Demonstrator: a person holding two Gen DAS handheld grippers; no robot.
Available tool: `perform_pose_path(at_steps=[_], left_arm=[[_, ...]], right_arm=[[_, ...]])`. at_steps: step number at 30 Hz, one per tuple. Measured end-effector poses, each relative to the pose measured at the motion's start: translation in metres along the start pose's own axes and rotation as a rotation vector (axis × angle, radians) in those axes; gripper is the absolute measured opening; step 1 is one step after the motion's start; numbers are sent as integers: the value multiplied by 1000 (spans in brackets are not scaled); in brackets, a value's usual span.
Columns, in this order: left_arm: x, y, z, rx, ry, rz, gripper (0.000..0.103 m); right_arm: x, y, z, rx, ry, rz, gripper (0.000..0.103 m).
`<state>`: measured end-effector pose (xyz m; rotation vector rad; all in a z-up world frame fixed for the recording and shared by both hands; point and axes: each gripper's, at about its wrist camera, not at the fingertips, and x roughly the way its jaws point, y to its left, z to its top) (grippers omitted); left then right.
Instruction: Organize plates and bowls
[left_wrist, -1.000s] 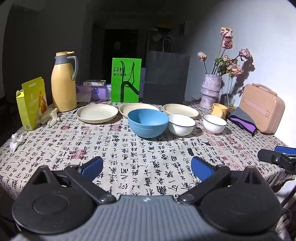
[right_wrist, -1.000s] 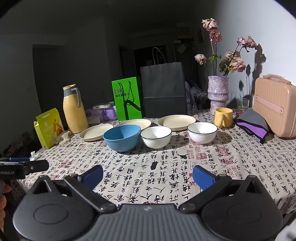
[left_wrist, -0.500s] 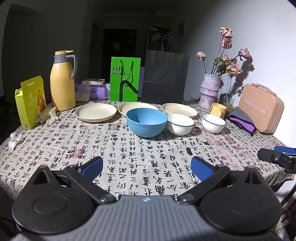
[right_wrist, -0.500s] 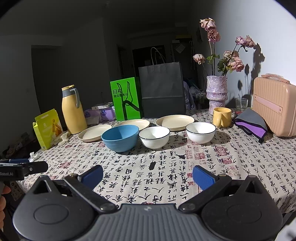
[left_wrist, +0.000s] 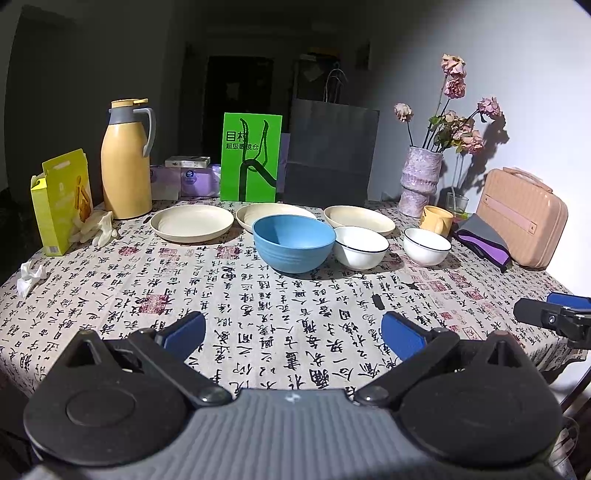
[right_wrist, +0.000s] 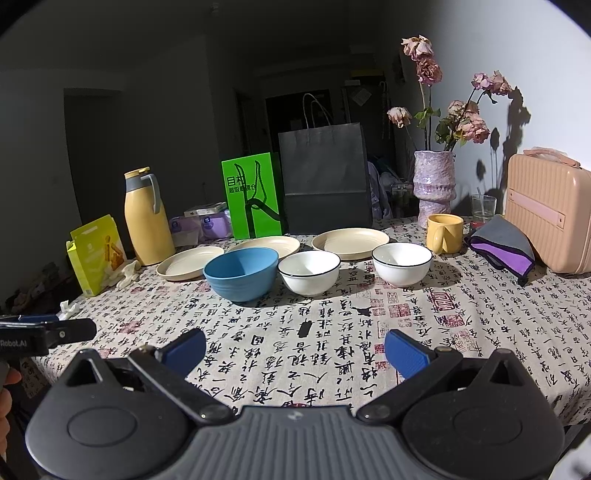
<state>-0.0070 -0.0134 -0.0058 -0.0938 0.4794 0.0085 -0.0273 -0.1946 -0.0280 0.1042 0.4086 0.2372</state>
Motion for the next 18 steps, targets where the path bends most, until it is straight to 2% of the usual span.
perform_pose_path(at_steps=[18], left_arm=[[0, -1, 0, -1, 0, 1, 103]], right_arm=[[1, 1, -1, -2, -1, 0, 103]])
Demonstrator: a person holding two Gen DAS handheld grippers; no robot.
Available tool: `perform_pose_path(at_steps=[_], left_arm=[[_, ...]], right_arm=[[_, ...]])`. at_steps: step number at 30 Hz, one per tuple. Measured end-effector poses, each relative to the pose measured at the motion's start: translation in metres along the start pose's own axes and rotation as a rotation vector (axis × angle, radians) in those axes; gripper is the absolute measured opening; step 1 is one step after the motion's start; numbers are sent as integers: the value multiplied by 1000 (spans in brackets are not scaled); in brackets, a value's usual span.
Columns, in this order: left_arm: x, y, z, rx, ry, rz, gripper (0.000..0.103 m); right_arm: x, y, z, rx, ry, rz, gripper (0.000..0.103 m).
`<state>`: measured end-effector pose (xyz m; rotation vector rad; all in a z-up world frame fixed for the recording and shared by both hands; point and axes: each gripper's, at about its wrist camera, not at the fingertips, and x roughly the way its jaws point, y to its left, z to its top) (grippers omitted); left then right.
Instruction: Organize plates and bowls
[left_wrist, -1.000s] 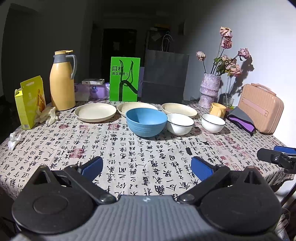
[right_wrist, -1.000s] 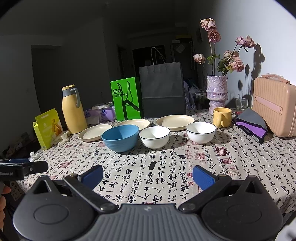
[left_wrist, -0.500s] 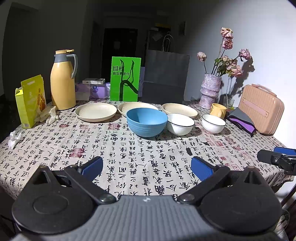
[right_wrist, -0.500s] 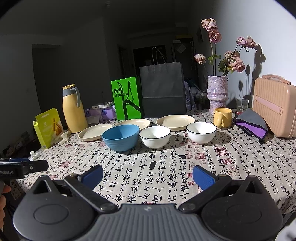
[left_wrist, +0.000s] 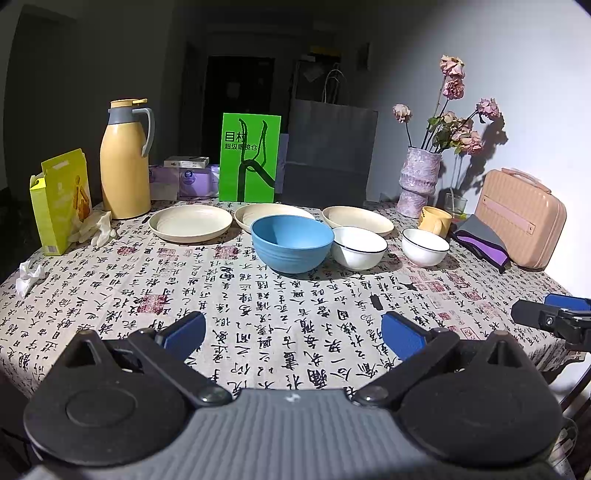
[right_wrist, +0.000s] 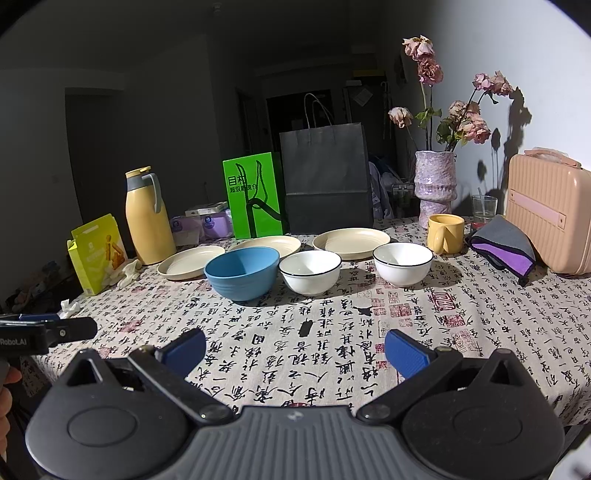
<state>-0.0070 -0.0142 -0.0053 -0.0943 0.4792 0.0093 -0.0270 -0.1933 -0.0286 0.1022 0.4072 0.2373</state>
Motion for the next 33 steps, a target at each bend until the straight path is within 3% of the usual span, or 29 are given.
perform_pose_path(at_steps=[33], left_arm=[[2, -3, 5, -9, -11, -1, 103]], right_arm=[[3, 4, 3, -5, -11, 6, 103]])
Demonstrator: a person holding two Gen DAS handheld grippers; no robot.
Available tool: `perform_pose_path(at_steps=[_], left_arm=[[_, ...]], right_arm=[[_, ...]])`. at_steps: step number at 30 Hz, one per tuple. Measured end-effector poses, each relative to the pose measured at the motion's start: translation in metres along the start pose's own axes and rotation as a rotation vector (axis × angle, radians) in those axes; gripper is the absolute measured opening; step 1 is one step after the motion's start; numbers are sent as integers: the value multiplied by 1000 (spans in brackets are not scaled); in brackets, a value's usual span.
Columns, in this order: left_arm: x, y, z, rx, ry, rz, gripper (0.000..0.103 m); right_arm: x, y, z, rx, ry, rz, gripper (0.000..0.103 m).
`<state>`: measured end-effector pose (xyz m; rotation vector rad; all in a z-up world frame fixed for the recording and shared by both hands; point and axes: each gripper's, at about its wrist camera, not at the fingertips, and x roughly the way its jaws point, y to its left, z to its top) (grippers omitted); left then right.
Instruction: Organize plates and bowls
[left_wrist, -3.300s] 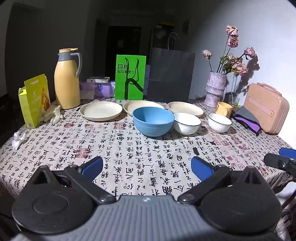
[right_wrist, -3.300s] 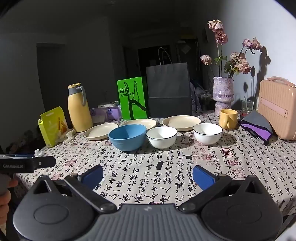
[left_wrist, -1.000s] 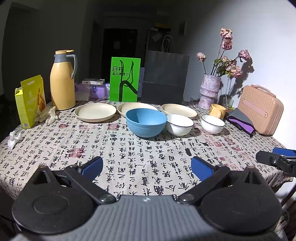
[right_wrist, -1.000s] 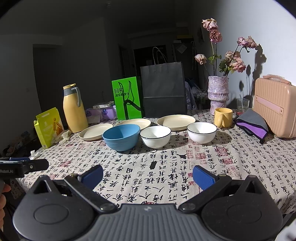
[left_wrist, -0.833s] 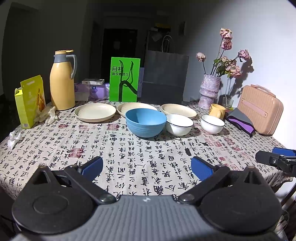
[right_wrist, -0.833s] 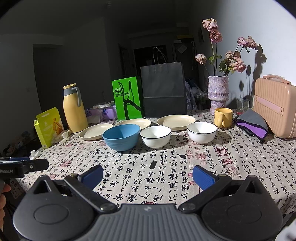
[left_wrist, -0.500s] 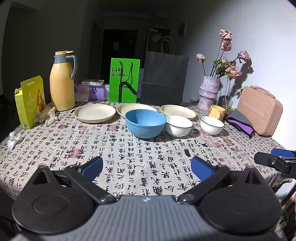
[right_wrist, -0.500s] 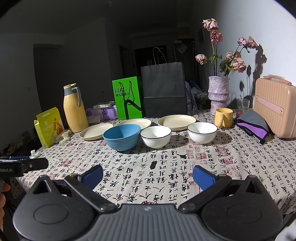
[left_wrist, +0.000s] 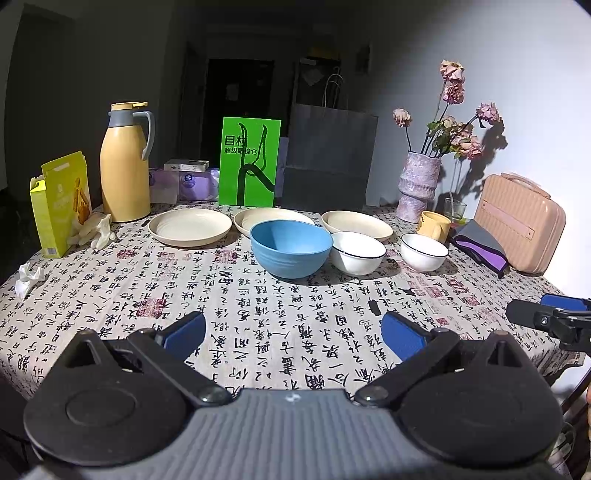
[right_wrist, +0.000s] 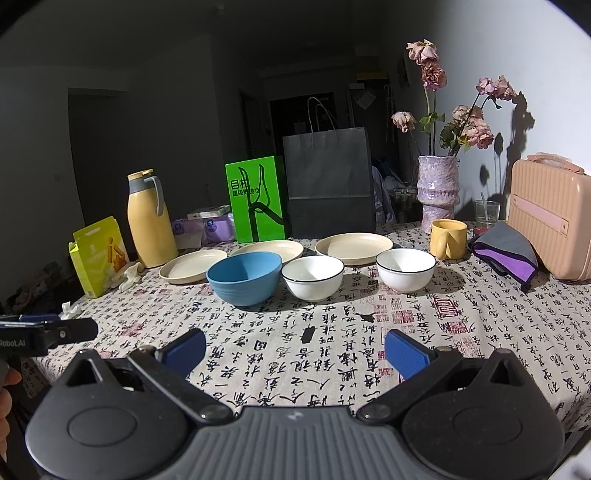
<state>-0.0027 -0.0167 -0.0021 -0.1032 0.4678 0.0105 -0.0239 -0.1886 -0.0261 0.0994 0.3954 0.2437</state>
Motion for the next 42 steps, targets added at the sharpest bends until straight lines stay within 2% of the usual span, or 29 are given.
perform_pose_path(at_steps=[20, 42], left_arm=[[10, 5, 24, -30, -34, 8, 103], [54, 13, 49, -51, -7, 17, 103]], right_arm=[[28, 6, 24, -32, 2, 20, 103], [75, -8, 49, -15, 19, 22, 103]])
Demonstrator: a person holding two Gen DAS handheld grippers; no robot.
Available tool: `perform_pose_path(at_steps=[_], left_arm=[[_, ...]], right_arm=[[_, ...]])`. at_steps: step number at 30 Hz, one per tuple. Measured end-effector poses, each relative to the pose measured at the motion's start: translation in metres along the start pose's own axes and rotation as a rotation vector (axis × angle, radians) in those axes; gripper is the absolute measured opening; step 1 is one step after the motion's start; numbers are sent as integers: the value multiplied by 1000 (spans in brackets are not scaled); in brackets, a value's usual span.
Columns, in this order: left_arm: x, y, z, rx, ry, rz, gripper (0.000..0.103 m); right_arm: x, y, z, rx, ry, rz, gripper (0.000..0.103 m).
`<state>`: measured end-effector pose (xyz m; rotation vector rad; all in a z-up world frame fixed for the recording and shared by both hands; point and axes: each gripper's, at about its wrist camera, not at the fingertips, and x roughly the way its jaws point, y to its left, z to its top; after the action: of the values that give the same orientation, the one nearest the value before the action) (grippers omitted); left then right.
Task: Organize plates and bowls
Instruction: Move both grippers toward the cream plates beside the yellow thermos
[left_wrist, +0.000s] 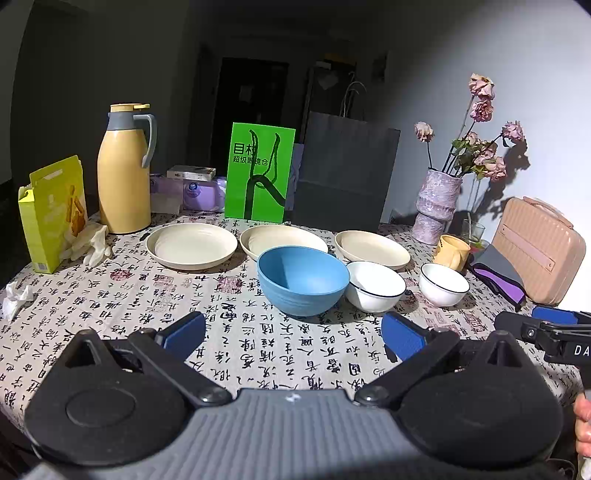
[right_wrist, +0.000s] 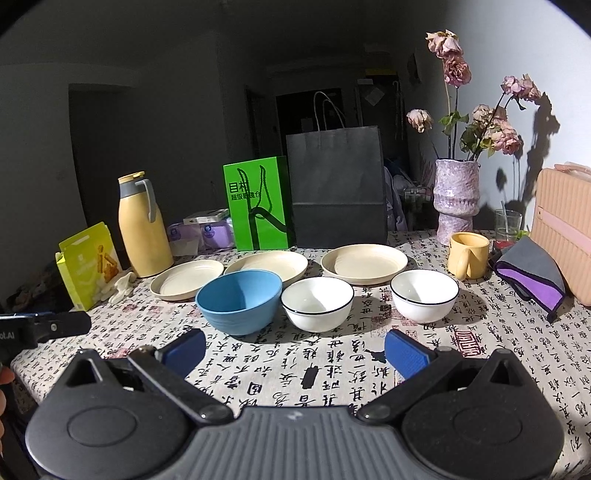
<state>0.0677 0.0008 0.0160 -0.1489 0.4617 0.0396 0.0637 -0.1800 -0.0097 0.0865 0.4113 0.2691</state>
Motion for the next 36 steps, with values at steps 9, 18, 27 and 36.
perform_pose_path(at_steps=[9, 18, 27, 36], left_arm=[[21, -1, 12, 2, 11, -7, 103], [45, 0, 25, 0, 20, -16, 103], [67, 6, 41, -7, 26, -22, 103], [86, 11, 61, -14, 19, -34, 103]], right_arm=[[22, -11, 7, 18, 13, -10, 103], [47, -15, 19, 28, 23, -12, 103], [75, -16, 32, 39, 30, 4, 103], [102, -13, 47, 55, 35, 16, 103]])
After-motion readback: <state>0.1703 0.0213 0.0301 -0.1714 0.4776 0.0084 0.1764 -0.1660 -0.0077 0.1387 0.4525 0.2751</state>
